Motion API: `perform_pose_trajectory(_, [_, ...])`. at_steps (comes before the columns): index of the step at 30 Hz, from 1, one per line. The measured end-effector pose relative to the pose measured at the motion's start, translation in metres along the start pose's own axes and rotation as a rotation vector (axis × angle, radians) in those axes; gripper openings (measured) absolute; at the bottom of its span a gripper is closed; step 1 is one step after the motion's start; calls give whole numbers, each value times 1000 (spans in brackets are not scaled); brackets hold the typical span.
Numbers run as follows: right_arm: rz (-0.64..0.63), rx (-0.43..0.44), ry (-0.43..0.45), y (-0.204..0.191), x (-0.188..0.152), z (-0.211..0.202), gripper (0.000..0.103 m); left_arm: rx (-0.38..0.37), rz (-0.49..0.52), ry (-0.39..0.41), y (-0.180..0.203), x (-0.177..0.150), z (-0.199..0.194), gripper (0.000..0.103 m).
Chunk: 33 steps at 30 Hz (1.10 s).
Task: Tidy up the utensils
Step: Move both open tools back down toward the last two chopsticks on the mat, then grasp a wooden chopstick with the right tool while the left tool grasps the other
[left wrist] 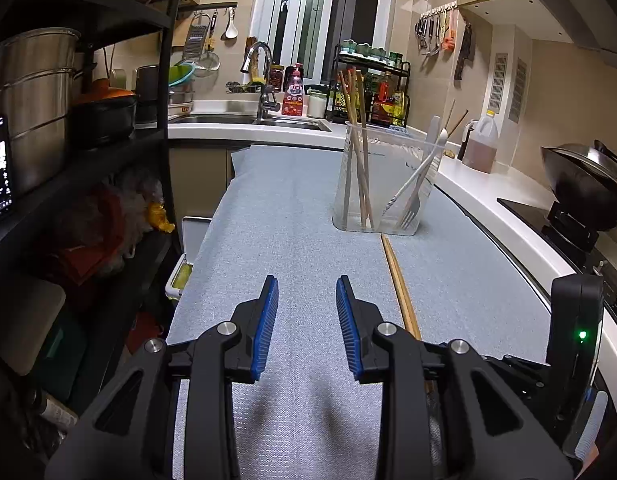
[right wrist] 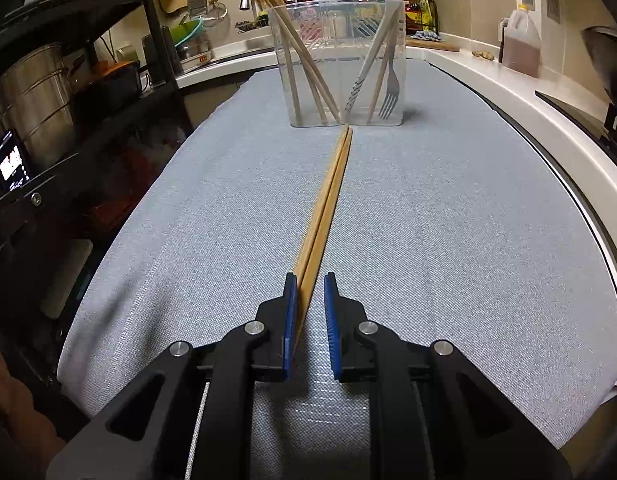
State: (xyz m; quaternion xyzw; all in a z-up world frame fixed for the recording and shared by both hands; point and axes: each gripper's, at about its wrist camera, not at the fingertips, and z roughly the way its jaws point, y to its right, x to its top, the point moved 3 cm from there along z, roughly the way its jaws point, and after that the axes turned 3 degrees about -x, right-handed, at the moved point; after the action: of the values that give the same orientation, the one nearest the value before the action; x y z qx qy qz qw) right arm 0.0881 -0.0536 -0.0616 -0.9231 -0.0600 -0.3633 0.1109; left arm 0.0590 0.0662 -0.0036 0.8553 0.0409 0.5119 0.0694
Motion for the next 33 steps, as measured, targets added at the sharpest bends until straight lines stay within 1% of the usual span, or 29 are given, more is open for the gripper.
perform_pose_trajectory(3, [14,7,-6,4,0,-1,16,-2,2,-1,0,0,0,30])
perform_pose_trajectory(5, [0,6,-17,2,0,1,17,-4,4,-4,1,0,1,29])
perform_pose_trajectory(8, [-25,-5,-9,-3,-2,0,17,-5,9,-6,2,0,1,30])
perform_pose_trajectory(11, [-39,-26,-6,-3,-2,0,13,-4,15,-7,3,0,1,30])
perform_pose_trajectory(14, [-22,-34,-13,3,-2,-1,7,-3,18,-13,3,-2,3,29])
perform_pose_trajectory(19, [14,-50,-11,26,-5,-8,6,-8,31,-32,8,-5,8,29])
perform_pose_trajectory(24, [38,-98,17,58,-10,-19,6,-63,75,-88,29,-17,21,30])
perform_pose_trajectory(27, [74,-128,34,80,-14,-25,6,-119,80,-129,45,-26,32,30])
perform_pose_trajectory(28, [85,-130,38,87,-15,-26,7,-134,83,-145,52,-30,37,30])
perform_pose_trajectory(29, [93,-128,36,93,-17,-26,10,-140,87,-155,56,-32,40,30])
perform_pose_trajectory(33, [102,-102,34,104,-20,-27,11,-154,130,-196,81,-42,54,35])
